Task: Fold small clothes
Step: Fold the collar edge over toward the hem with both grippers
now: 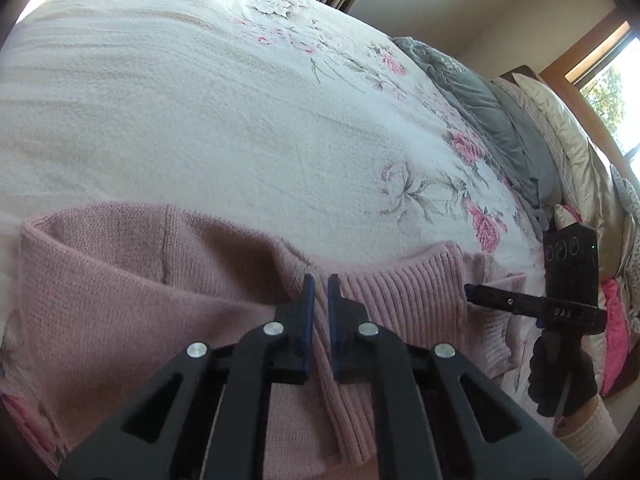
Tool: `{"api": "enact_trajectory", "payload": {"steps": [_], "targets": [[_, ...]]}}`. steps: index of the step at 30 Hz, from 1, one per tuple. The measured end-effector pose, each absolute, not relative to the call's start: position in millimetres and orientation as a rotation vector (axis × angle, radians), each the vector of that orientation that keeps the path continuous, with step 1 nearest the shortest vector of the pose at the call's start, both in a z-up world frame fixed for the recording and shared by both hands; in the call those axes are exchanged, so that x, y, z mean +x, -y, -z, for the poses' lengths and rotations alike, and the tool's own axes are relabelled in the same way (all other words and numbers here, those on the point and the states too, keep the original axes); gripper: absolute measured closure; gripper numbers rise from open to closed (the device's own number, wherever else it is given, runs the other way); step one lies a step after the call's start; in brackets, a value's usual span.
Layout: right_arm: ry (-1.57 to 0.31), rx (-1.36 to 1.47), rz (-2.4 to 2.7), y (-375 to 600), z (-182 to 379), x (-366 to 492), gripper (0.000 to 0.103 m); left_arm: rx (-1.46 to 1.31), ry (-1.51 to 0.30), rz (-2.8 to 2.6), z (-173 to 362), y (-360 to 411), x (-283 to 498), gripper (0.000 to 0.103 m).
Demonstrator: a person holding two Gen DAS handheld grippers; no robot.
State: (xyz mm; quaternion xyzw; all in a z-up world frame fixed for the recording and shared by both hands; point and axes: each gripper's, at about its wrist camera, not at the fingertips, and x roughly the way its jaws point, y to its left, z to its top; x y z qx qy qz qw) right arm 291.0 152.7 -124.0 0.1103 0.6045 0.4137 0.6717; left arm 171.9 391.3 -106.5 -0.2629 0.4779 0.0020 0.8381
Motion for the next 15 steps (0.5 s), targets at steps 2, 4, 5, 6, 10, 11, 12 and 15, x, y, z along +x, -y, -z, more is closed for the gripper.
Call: {"api": "enact_trajectory", "payload": {"steps": [2,4,5,6,10,11,12,15], "targets": [[-1.359,0.243,-0.943,-144,120,280,0.062,-0.547,-1.048,0.004,117,-385,165,0.082],[-1.381,0.257,-0.961,-140,122,270,0.061,-0.580,-1.072,0.015,129,-386,169,0.082],[-1.398,0.249,-0.956,-140,126,266,0.061,-0.599,-1.065,0.011,133,-387,173,0.082],[-1.410,0.234,-0.947,-140,130,263,0.061,-0.625,-1.053,0.004,135,-390,179,0.083],[-1.433,0.222,-0.944,-148,143,254,0.067,-0.741,-1.033,-0.010,141,-408,203,0.093],[-1.439,0.230,-0.968,-152,144,251,0.074,-0.746,-1.022,-0.007,138,-412,208,0.096],[-1.445,0.240,-0.999,-154,145,251,0.083,-0.740,-1.012,0.003,134,-415,212,0.096],[-1.439,0.196,-1.013,-165,144,240,0.087,-0.717,-1.041,0.027,130,-418,219,0.095]]}}
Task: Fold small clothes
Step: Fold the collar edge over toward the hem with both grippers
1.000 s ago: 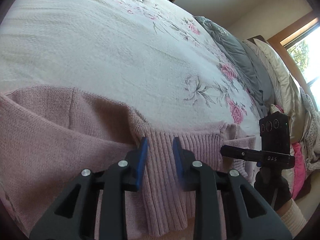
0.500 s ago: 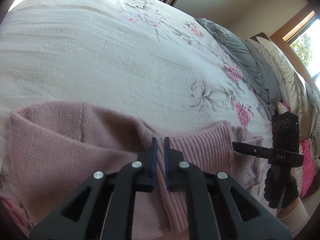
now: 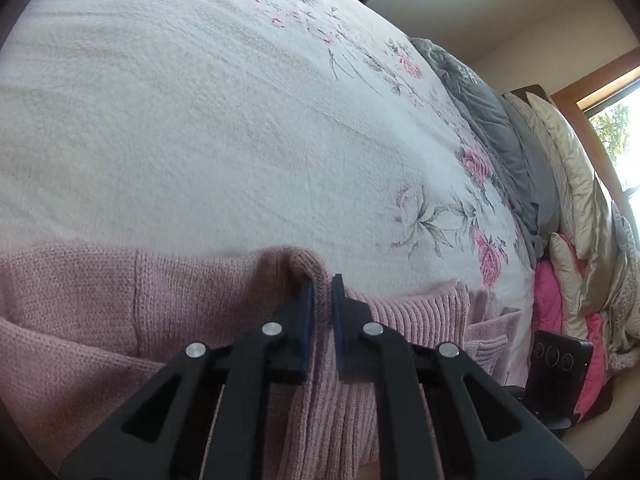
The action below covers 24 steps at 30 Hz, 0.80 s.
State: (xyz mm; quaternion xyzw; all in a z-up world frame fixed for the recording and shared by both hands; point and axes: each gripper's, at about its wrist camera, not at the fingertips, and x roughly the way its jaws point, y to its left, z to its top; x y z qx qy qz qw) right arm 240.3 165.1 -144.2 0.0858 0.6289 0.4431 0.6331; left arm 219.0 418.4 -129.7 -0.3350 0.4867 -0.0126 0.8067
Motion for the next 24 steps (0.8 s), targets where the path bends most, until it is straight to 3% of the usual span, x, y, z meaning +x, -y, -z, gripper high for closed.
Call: {"api": "enact_trajectory", "payload": {"steps": [2,5,7,8,10,12,13,15,16,18,24], "targets": [[-1.430,0.150,-0.974,-165,148,239,0.087,-0.724,-1.077,0.037,134,-415,214,0.092],[-1.453,0.208,-0.951,-150,154,245,0.089,-0.725,-1.092,0.036,138,-408,189,0.078],[-1.453,0.217,-0.939,-142,151,246,0.089,-0.752,-1.080,0.048,138,-403,167,0.077],[-1.457,0.227,-0.940,-139,149,246,0.084,-0.758,-1.077,0.057,138,-400,157,0.075],[-1.476,0.259,-0.949,-129,151,245,0.063,-0.776,-1.079,0.072,140,-394,141,0.070],[-1.481,0.284,-0.965,-132,149,240,0.043,-0.781,-1.093,0.081,146,-386,134,0.073],[-1.481,0.272,-0.964,-138,148,238,0.042,-0.779,-1.097,0.081,150,-382,132,0.074],[-1.480,0.227,-0.936,-147,148,238,0.048,-0.795,-1.108,0.089,155,-378,132,0.097],[-1.485,0.218,-0.925,-154,149,237,0.055,-0.816,-1.108,0.093,156,-377,131,0.096],[-1.499,0.227,-0.926,-158,151,237,0.087,-0.832,-1.093,0.097,154,-376,128,0.096],[-1.474,0.218,-0.831,-129,151,239,0.092,-0.711,-1.128,0.071,148,-371,121,0.096]]}}
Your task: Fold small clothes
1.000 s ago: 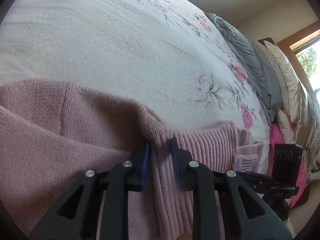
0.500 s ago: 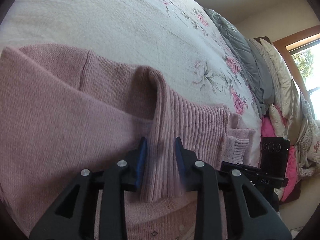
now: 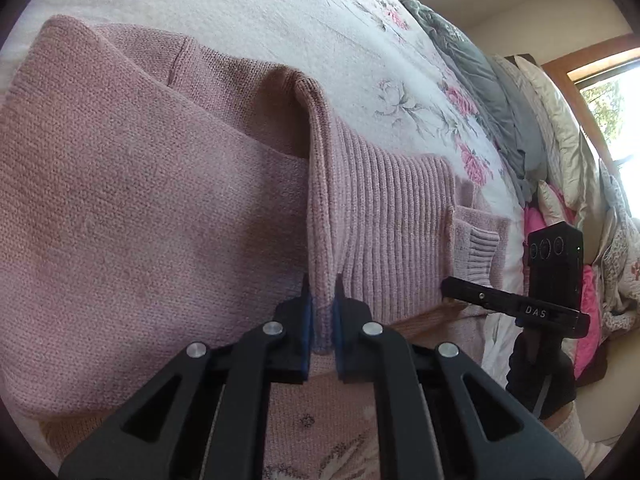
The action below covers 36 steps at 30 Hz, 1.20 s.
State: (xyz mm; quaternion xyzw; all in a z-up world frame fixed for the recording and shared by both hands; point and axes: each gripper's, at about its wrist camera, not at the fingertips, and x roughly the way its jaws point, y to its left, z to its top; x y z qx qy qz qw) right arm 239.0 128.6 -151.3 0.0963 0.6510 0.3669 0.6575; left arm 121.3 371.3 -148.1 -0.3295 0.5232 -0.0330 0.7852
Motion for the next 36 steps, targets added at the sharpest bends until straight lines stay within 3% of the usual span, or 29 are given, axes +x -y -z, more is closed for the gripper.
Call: {"api": "enact_trajectory", "payload": {"steps": [4,7,9,12,15,20,25,31,36], "targets": [[-1.473,0.246,-0.848,-130,158,236,0.090,-0.750,-1.147,0.053,162,-377,123,0.094],[-1.447,0.331,-0.880,-116,146,229,0.081,-0.785,-1.144,0.020,152,-379,117,0.090],[-1.410,0.306,-0.887,-101,131,215,0.075,-0.713,-1.128,-0.009,134,-373,101,0.083],[-1.362,0.220,-0.863,-70,111,179,0.067,-0.537,-1.127,-0.062,106,-357,59,0.080],[-1.363,0.151,-0.836,-35,102,128,0.056,-0.388,-1.159,-0.133,90,-339,0,0.066],[-1.471,0.016,-0.722,20,116,37,0.056,-0.365,-1.294,-0.263,100,-330,-103,0.062],[-1.579,0.059,-0.638,68,133,-20,0.055,-0.435,-1.381,-0.393,114,-335,-185,0.063],[-1.631,0.110,-0.619,92,151,-43,0.053,-0.473,-1.401,-0.408,121,-328,-229,0.056],[-1.624,0.099,-0.664,79,160,-49,0.045,-0.424,-1.412,-0.384,127,-320,-233,0.050]]}}
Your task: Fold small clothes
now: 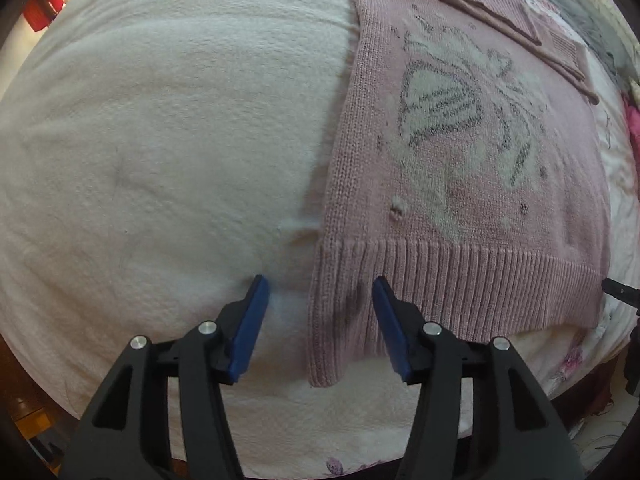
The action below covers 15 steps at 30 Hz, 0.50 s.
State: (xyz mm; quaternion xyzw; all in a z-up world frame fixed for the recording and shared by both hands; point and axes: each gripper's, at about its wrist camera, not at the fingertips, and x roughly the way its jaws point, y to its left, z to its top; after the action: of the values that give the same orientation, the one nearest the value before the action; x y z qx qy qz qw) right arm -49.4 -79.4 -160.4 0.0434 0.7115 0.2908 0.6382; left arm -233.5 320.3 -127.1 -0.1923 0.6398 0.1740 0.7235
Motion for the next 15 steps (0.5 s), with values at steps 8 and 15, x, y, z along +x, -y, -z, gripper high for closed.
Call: {"api": "enact_trajectory", "payload": {"steps": [8,15], "targets": [[-1.654,0.215,-0.773,73,171,-56,0.045,-0.878,-1.385,-0.157,147,-322,-248,0.084],[-1.686,0.319,-0.779,87,175,-58,0.082,-0.966,-1.323,-0.172,153,-316,-262,0.096]]}}
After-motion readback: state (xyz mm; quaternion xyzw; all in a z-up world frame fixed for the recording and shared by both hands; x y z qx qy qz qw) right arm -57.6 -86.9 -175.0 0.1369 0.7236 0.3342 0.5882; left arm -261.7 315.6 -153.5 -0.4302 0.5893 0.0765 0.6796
